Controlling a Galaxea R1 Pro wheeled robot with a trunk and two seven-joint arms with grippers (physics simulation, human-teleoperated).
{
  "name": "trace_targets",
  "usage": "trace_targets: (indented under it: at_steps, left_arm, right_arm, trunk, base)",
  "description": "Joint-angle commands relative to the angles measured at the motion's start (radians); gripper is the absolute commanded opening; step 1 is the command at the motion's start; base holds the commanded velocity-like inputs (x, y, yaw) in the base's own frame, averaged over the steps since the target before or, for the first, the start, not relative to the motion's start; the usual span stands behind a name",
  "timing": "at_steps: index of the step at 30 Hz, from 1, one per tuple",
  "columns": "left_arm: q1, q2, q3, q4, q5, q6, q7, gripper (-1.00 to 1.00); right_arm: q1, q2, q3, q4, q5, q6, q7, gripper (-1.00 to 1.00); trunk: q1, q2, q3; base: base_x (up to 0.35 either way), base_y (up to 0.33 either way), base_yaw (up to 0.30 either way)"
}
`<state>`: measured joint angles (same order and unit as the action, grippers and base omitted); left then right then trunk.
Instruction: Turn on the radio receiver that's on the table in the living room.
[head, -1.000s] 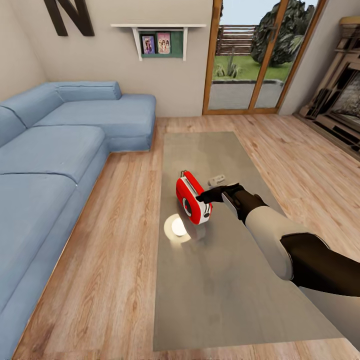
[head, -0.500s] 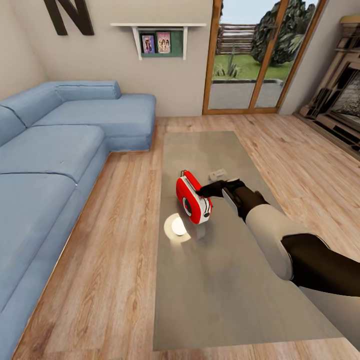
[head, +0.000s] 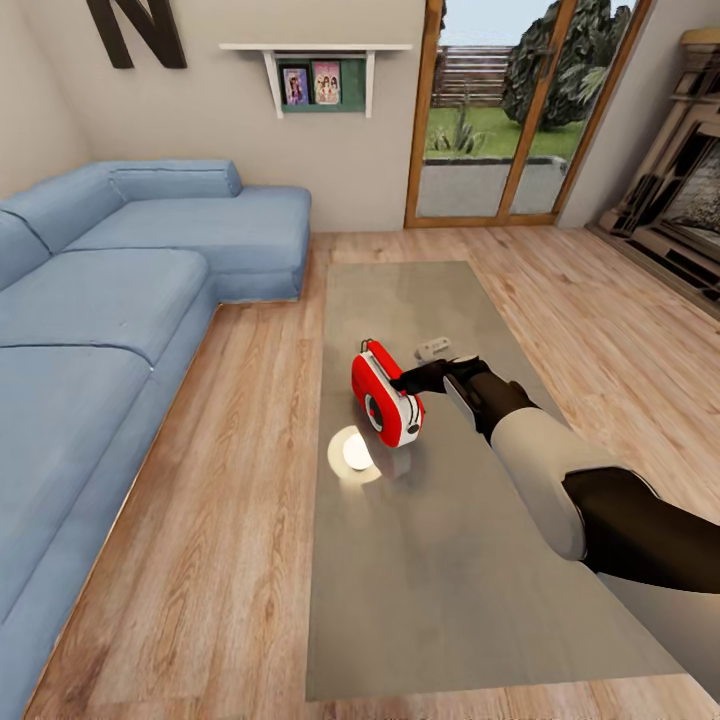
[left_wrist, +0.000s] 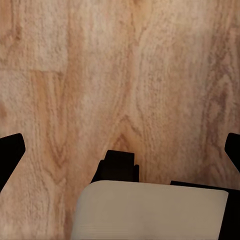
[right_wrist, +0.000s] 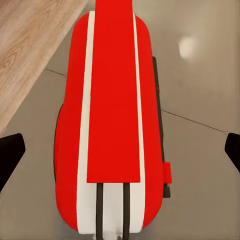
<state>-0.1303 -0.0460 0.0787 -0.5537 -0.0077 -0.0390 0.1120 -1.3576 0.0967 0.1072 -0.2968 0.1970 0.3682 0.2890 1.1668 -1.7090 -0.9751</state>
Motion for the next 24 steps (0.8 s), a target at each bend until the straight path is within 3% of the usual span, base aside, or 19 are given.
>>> trace_targets:
  at_steps: [1,24]
  left_arm:
    - [0.001,0.000,0.000,0.000,0.000,0.000,0.000,1.00]
    - [0.000,0.000,0.000,0.000,0.000,0.000,0.000,1.00]
  right_arm:
    - [0.000,0.000,0.000,0.000,0.000,0.000,0.000,1.00]
    - [0.000,0.000,0.000,0.001,0.000,-0.002,-0.002,1.00]
  trunk:
    - [0.000,0.000,-0.001]
    - [0.000,0.000,-0.038]
  base:
    - [0.000,0.000,-0.041]
    - [0.000,0.000,-0.004]
